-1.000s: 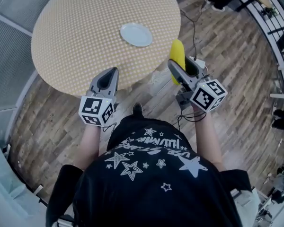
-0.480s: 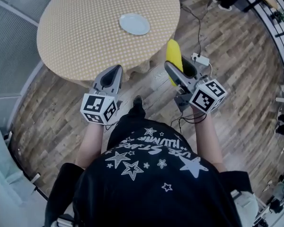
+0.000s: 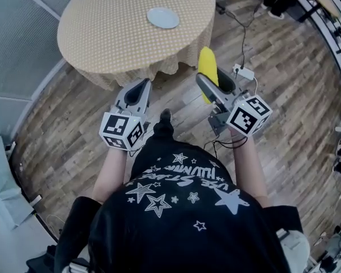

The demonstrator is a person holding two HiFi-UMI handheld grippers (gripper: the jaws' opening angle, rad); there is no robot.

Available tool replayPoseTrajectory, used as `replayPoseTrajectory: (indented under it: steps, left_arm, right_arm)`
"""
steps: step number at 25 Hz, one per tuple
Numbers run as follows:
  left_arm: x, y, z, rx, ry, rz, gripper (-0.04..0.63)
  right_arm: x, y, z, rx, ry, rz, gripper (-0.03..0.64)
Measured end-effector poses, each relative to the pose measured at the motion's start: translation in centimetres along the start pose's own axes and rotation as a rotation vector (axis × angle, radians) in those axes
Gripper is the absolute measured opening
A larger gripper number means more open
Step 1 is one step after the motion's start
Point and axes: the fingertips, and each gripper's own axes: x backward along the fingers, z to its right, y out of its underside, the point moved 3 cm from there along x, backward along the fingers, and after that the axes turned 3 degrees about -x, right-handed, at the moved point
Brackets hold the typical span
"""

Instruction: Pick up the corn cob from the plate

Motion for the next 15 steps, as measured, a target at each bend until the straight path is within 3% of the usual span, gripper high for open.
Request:
replayPoseTrajectory:
  steps: [5, 15]
  left_arm:
    - [5.8, 1.0, 5.9, -0.025, -0.050, 0.049, 0.006]
    - [8.8, 0.4, 7.7, -0.015, -0.130, 0.065, 0.006]
  right_arm:
    - [5.4, 2.9, -3.5, -0.044, -0.073, 0.003, 0.259]
    - [6.6, 4.1, -5.3, -0.007, -0.122, -0.073, 0.259]
